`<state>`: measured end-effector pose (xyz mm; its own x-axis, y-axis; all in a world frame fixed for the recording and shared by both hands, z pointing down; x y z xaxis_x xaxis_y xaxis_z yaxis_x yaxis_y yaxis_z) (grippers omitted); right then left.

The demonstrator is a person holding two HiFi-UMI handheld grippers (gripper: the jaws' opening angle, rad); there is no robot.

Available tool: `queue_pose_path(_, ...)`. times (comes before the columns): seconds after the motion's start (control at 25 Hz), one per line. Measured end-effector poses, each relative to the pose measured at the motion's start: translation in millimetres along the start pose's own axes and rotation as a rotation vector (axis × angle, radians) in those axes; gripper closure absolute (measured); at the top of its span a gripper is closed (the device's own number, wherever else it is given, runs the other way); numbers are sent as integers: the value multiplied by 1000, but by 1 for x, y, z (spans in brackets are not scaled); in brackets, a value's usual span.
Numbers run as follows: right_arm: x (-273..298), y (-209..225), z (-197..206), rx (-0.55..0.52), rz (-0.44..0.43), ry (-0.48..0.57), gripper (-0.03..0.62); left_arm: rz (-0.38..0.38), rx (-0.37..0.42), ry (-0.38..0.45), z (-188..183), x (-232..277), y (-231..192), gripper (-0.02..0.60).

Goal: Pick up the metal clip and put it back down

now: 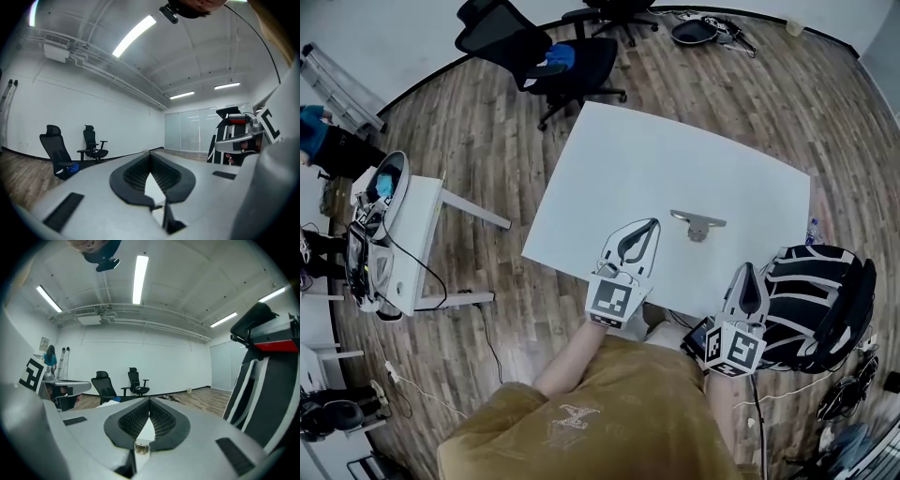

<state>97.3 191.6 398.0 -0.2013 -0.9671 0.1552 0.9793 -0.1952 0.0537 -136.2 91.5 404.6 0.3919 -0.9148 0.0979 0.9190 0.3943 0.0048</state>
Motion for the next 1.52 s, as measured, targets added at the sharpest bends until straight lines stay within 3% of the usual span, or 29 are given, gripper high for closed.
queue_pose_path(0.76, 32, 13, -4, 6, 1, 6, 586, 33, 21, -33, 8, 37, 1, 577)
queue_pose_path(1.16, 62, 28, 2, 43, -47, 10, 586, 46, 23, -42, 18, 64, 2, 577)
queue_pose_path(1.36, 74, 32, 7, 87, -81, -7, 586, 75, 7, -85, 30, 72, 1, 577)
queue_pose_path(1.52, 85, 36, 17, 59, -79, -61, 586, 78, 22, -104, 42, 83, 4, 577)
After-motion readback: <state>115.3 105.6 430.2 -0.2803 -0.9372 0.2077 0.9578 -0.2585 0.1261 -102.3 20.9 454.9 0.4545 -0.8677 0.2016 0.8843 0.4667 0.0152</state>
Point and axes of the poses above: the fingertips, and each gripper's own axes: x forward along the fingers, y to its right, z out of its underside, the point moved 10 cm from there along -x, backward along the fingers, and after that the axes turned 15 degrees about -z, right-handed, at the moved point
